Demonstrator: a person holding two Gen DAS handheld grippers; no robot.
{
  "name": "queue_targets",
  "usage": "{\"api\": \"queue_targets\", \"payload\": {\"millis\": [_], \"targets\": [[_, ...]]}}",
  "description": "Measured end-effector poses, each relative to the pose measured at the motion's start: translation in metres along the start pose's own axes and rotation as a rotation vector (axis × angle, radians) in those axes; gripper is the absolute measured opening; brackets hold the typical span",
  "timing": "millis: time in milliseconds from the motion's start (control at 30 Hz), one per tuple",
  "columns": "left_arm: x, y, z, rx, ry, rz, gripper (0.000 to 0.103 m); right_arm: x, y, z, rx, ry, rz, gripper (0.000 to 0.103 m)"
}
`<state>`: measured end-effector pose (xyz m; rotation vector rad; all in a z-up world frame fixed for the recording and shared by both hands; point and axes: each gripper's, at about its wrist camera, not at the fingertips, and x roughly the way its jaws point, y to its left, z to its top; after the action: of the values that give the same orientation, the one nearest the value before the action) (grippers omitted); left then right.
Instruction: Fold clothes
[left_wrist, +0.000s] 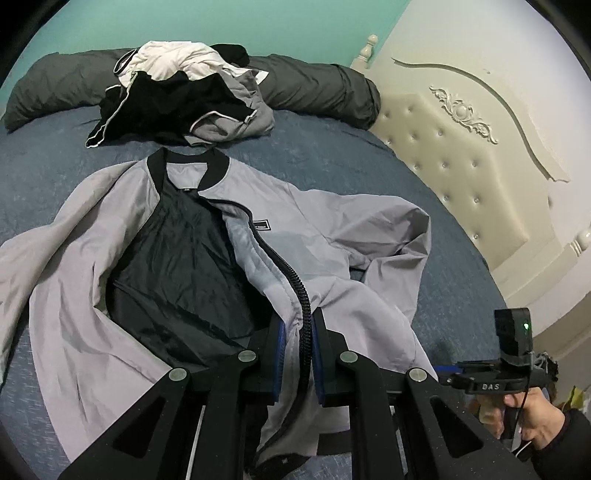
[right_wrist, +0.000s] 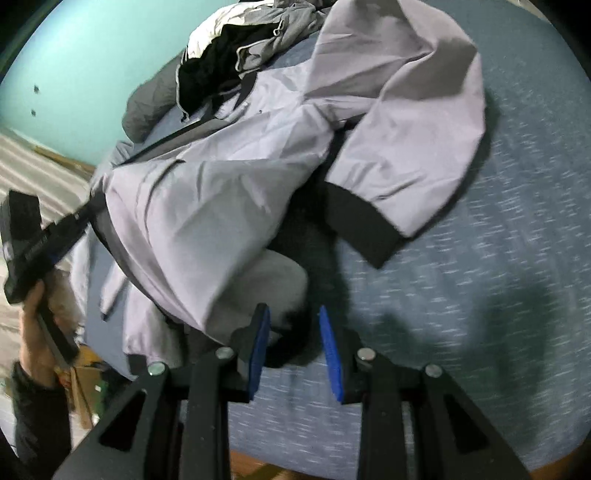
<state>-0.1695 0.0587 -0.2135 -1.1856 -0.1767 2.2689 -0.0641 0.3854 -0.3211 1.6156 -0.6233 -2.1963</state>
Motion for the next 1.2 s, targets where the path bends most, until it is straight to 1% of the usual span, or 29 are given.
{"api": "queue_targets", "payload": {"millis": [167, 233, 333, 400, 433, 467, 533, 733, 900, 1100, 1133, 1200], "targets": [[-0.004, 0.003, -0.006, -0.007, -0.003, 0.0, 0.013, 0.027, 0.004, -0.005, 0.032, 0.088, -0.047, 0.028], [-0.007, 0.005, -0.009, -0.013, -0.008, 0.002, 0.013, 0.037, -0.001, -0.011, 0.068, 0.11, -0.038, 0.028], [-0.013, 0.007, -0.009, -0.01, -0.013, 0.001, 0.013, 0.047, -0.005, -0.022, 0.088, 0.131, -0.022, 0.028], [-0.018, 0.01, -0.009, -0.014, -0.021, 0.0, 0.013, 0.052, -0.006, -0.03, 0.075, 0.138, -0.014, 0.019], [-0.019, 0.011, -0.008, -0.017, -0.023, -0.002, 0.013, 0.054, -0.005, -0.034, 0.066, 0.14, -0.011, 0.009], [-0.021, 0.013, -0.008, -0.02, -0.025, -0.004, 0.013, 0.056, -0.005, -0.038, 0.056, 0.143, -0.007, 0.006], [-0.023, 0.014, -0.008, -0.021, -0.027, -0.006, 0.013, 0.058, -0.005, -0.043, 0.033, 0.141, -0.02, 0.004], [-0.027, 0.027, -0.013, -0.047, -0.026, -0.002, 0.012, 0.061, -0.008, -0.06, -0.009, 0.169, -0.056, 0.003], [-0.014, 0.036, -0.03, -0.06, 0.023, 0.015, 0.012, 0.055, -0.015, -0.071, 0.001, 0.163, -0.046, 0.003], [-0.004, 0.048, -0.045, -0.075, 0.075, 0.046, 0.012, 0.047, -0.023, -0.088, 0.016, 0.179, -0.029, 0.003], [-0.001, 0.049, -0.048, -0.073, 0.088, 0.053, 0.012, 0.046, -0.024, -0.09, 0.016, 0.185, -0.027, 0.003], [0.004, 0.05, -0.053, -0.065, 0.114, 0.07, 0.012, 0.049, -0.022, -0.094, 0.0, 0.231, -0.019, 0.003]]}}
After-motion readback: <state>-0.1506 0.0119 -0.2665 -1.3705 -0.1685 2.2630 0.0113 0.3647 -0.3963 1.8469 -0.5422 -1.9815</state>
